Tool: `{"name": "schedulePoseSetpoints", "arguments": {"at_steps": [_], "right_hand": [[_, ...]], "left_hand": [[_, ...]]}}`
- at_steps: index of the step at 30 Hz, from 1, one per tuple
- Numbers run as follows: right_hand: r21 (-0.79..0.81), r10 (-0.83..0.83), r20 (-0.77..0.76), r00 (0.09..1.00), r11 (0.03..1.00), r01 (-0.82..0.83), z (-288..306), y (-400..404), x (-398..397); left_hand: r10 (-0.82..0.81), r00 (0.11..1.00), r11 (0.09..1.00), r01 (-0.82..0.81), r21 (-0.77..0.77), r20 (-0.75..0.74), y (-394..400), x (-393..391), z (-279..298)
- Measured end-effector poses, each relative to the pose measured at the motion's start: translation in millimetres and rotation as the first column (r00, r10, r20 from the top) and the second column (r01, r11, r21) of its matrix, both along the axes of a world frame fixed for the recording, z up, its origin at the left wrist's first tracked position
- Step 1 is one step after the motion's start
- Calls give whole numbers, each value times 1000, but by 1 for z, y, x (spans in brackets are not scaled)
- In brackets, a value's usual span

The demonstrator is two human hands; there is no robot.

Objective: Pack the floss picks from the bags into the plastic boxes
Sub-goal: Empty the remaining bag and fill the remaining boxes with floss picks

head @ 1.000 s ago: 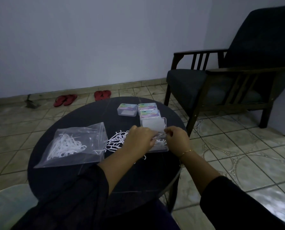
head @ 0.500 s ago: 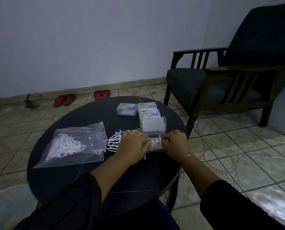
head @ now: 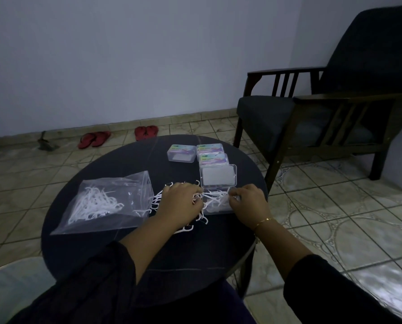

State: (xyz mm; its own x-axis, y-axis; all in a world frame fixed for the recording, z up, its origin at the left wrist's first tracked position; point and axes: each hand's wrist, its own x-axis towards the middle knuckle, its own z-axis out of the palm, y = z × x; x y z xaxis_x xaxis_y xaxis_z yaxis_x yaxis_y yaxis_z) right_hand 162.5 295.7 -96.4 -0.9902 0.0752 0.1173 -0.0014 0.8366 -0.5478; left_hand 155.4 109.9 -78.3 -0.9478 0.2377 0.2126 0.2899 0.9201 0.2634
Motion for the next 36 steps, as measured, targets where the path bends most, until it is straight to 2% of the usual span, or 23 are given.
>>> {"name": "schedulePoseSetpoints", "arguments": {"at_steps": [8,11,14,17,20,24,27,31,36], "right_hand": [[-7,-23,4,1000,1000,23,0,-4,2],[-66,-28,26,999,997,30,0,-5,2],[-69,-51,6,999,996,51,-1,-4,2],[65,-66,-72,995,995,71,1,-4,3],[204,-10,-58,998,979,22,3,-7,3],[221,-21,-26,999,975,26,2,-10,2],[210,-21,-38,999,977,29,2,-12,4],[210,-18,-39,999,977,26,3,-12,6],[220,-23,-52,998,975,34,3,-13,6]], "left_hand": [[-68,998,986,69,-151,10,21,-8,11],[-91,995,976,96,-196,32,28,-9,10],[-60,997,990,65,-123,38,21,-6,4],[1,999,999,2,-51,47,8,-3,2],[40,990,997,-48,56,137,-4,-2,2],[3,968,976,-58,209,251,-7,-6,9],[-22,964,981,-30,190,267,-2,-8,19],[-39,965,998,23,63,258,1,-10,25],[-29,985,999,21,50,169,-3,-14,40]]}}
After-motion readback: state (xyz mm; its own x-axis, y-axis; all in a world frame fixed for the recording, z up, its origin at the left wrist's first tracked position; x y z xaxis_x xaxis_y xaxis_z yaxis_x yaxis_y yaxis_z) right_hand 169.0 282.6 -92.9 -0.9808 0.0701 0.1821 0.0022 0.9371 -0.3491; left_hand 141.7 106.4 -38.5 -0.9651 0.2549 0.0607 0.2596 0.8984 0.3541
